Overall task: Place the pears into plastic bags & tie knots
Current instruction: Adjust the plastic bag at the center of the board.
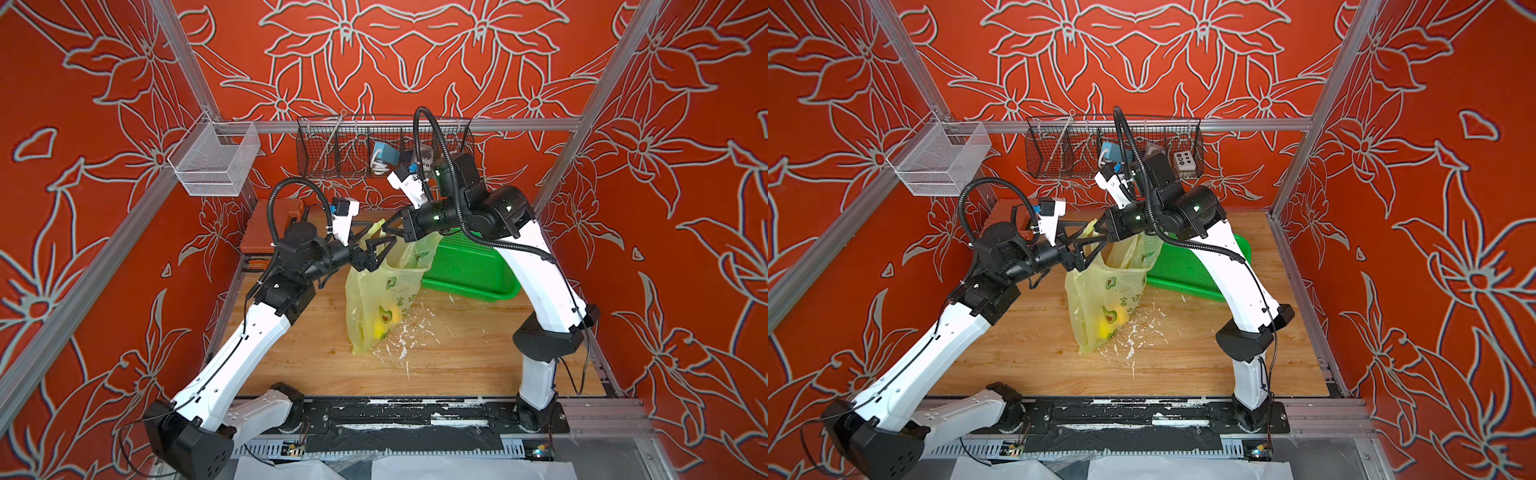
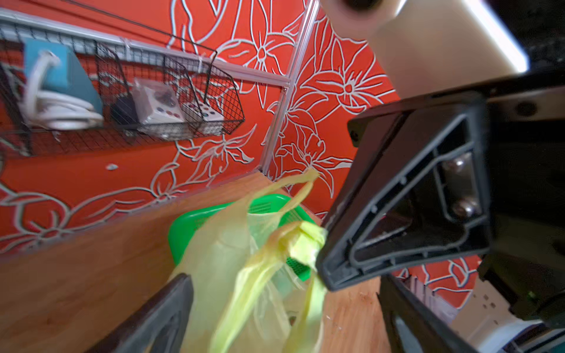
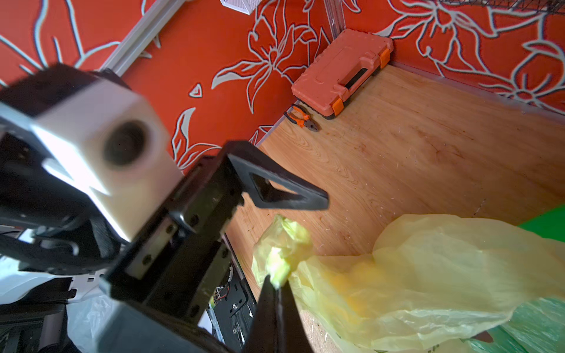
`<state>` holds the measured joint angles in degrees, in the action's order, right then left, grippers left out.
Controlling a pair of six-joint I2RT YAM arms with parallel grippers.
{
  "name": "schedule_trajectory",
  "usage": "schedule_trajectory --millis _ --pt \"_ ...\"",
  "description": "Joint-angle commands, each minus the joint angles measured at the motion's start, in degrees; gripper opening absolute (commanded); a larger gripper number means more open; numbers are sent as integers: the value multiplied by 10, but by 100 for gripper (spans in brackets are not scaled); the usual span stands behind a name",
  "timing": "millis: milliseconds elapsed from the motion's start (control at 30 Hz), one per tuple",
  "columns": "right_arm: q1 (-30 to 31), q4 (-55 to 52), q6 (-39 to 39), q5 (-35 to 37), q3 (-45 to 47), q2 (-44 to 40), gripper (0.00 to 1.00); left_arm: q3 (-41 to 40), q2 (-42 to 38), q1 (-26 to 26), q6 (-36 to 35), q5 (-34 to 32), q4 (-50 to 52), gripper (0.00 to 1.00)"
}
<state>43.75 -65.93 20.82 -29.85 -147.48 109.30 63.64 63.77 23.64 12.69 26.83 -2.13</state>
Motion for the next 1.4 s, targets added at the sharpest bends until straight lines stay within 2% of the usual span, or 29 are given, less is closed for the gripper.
schedule_trajectory --millis 0,67,133,200,333,600,867,1000,1200,1367 --pt "-1 74 37 -7 11 -36 0 -23 1 38 -5 -130 -22 74" --pt "-2 94 49 -1 13 -44 0 -69 -22 45 20 -179 -72 56" --pt "-1 111 59 5 16 -49 0 -101 -39 45 42 -216 -98 45" --pt "-1 135 68 10 27 -59 0 -120 -46 45 46 -230 -113 40" --pt "-1 175 83 17 62 -75 0 -133 -35 45 55 -206 -138 34" --pt "-1 212 97 34 105 -91 0 -146 -13 45 76 -194 -169 43" --pt "-2 214 93 53 107 -95 0 -222 -59 45 117 -256 -195 45" --pt "-2 218 95 47 122 -99 0 -224 -58 45 122 -261 -205 45" --pt "-2 235 101 40 159 -113 0 -195 -46 45 128 -236 -226 68" --pt "-2 243 107 31 170 -112 0 -164 -35 46 129 -221 -231 74"
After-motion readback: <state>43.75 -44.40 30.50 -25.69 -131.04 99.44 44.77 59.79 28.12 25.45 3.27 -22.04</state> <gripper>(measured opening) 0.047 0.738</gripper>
